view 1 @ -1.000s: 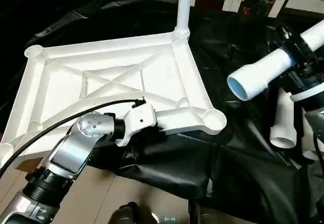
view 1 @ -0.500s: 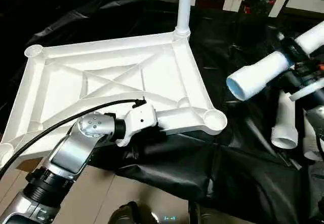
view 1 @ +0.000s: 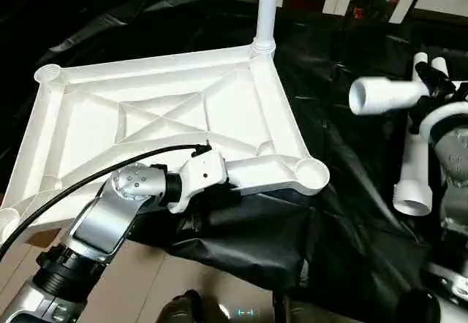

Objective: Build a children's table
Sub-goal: Insert table leg to table base

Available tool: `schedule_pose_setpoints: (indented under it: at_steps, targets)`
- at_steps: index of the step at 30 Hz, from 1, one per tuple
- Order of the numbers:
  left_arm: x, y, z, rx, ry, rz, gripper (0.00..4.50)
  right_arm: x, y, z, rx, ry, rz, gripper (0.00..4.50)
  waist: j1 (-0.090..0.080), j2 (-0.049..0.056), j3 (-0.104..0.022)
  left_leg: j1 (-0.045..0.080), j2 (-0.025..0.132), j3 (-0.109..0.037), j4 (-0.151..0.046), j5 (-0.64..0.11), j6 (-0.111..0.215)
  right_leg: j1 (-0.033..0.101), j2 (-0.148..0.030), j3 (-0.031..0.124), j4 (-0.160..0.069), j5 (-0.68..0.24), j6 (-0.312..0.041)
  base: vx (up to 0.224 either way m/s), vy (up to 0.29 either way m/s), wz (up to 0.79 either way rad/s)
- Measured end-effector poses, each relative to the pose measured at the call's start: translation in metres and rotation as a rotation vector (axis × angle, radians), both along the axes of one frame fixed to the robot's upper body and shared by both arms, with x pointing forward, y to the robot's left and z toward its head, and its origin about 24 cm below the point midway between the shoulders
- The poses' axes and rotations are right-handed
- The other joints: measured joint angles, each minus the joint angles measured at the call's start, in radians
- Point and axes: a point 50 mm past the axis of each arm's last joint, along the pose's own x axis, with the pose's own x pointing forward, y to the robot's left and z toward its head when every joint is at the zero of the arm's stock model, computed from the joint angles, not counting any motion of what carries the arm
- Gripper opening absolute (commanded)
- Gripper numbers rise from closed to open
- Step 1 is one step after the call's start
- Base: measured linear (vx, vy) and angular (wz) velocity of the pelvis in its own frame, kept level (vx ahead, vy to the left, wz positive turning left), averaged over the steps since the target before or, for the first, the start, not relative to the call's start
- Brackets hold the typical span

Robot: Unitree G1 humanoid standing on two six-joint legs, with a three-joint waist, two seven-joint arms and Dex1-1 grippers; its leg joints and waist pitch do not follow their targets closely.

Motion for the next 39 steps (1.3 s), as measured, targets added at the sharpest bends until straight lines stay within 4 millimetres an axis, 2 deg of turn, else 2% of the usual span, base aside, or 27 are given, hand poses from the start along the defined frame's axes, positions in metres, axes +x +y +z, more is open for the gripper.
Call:
schedule_pose_setpoints:
  at_steps: [10,16,18,22,25,34,39]
  targets:
    - [0.000,0.000,0.000,0.001,-0.002,-0.001,0.00,0.000,0.004,-0.003,0.064,0.057,0.028,1.80,-0.001,0.000,0.000,0.000,-0.001,0.000,0.000,0.000,0.000,0.000,-0.001,0.000,0.000,-0.001,0.001,0.000,0.000,0.00]
    - [-0.001,0.000,0.000,0.003,-0.004,-0.001,0.00,-0.002,0.009,0.003,0.073,0.011,0.069,1.80,-0.001,-0.001,0.001,0.000,-0.001,0.000,0.000,0.000,0.000,0.000,-0.001,0.000,0.000,-0.001,0.001,0.000,0.000,0.00]
    - [-0.001,-0.001,0.001,0.002,-0.006,-0.002,0.00,-0.004,0.013,0.010,0.057,-0.065,0.111,1.80,-0.001,-0.001,0.001,-0.001,-0.001,-0.001,0.000,0.000,0.000,0.000,-0.001,0.000,0.000,-0.001,0.002,0.000,0.000,0.00]
    - [-0.002,-0.001,0.002,0.002,-0.009,-0.003,0.00,-0.024,0.030,0.054,-0.041,-0.474,0.238,1.80,-0.001,-0.002,0.003,-0.001,-0.001,-0.002,-0.001,0.000,0.000,-0.001,-0.001,-0.001,0.000,-0.001,0.003,0.000,0.000,0.00]
    - [-0.003,-0.001,0.003,0.005,-0.014,-0.005,0.00,-0.039,0.040,0.073,-0.067,-0.680,0.287,1.80,0.000,-0.004,0.004,-0.002,-0.001,-0.002,-0.002,0.000,0.000,-0.001,-0.001,-0.001,-0.001,-0.001,0.003,0.000,0.000,0.00]
    - [-0.007,-0.001,0.004,0.008,-0.018,-0.004,0.00,-0.064,0.043,0.085,-0.067,-1.036,0.316,1.80,-0.003,-0.008,0.010,-0.001,-0.001,-0.003,-0.006,0.000,0.000,-0.001,-0.003,-0.001,-0.002,-0.003,0.005,0.000,0.000,0.00]
    - [-0.009,-0.001,0.004,0.009,-0.015,-0.004,0.00,-0.071,0.048,0.091,-0.062,-1.167,0.351,1.80,-0.002,-0.011,0.015,0.000,-0.001,-0.003,-0.009,0.000,0.000,-0.001,-0.004,-0.001,-0.003,-0.003,0.004,0.000,0.000,0.00]
